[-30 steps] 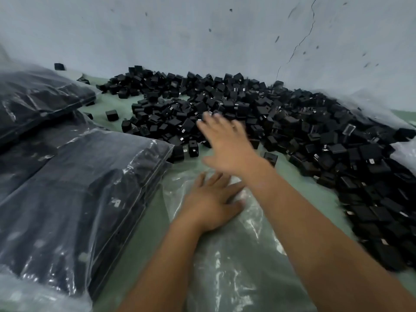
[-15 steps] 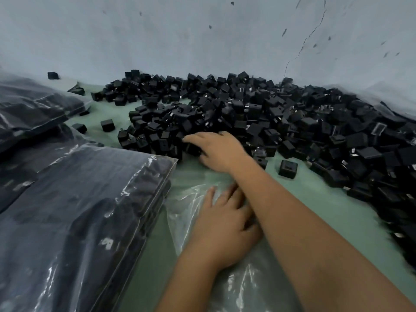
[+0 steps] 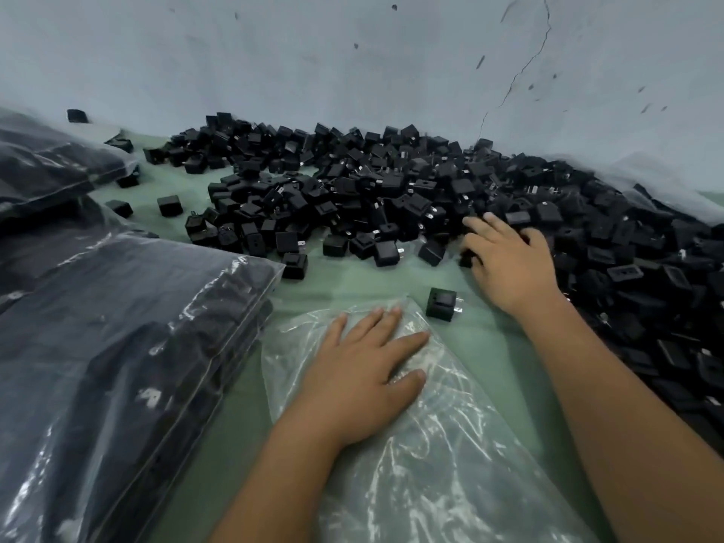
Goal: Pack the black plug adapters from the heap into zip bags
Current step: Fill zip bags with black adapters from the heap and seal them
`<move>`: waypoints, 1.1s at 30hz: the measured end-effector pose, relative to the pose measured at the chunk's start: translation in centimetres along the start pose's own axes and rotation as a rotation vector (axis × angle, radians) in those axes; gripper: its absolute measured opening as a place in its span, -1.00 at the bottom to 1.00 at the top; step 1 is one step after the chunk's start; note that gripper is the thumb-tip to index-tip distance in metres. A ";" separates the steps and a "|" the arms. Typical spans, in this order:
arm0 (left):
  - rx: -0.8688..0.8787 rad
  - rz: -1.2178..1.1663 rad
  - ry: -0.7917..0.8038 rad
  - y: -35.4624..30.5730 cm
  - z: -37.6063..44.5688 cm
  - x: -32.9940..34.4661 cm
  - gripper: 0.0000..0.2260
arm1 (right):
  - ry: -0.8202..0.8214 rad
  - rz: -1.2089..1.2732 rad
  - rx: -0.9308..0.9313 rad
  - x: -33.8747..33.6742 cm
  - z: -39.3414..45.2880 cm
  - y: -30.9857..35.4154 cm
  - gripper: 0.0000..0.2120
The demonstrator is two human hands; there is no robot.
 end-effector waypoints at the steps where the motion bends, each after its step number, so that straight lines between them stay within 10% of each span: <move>1: -0.003 -0.001 -0.003 -0.1 0.0 0.0 -0.51 | 0.027 0.002 0.057 0.0 -0.2 -0.6 -0.72; 6: -0.026 0.013 -0.006 -0.4 0.2 -0.1 -0.51 | -0.055 -0.003 0.199 -4.3 0.4 3.7 -0.59; 15: -0.005 0.157 -0.002 -0.7 -0.2 -0.2 -0.46 | 0.239 0.084 -0.689 -2.0 3.1 26.1 -0.44; 28: 0.000 -0.046 -0.119 -0.6 -0.7 -1.4 -0.48 | -0.078 0.115 -0.136 1.7 2.3 1.5 -0.55; 33: 0.023 0.097 -0.324 -2.1 -1.6 -3.4 -0.90 | -0.251 0.324 -0.063 -0.9 -0.2 1.2 -0.59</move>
Point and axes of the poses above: each hand's wrist, its own z-axis towards the middle knuckle, its own x-axis out of the palm, y = z × x, the point moved 7 cm from there along z, towards the middle knuckle, and after that the axes turned 13 degrees about y, right-handed, at the moved point
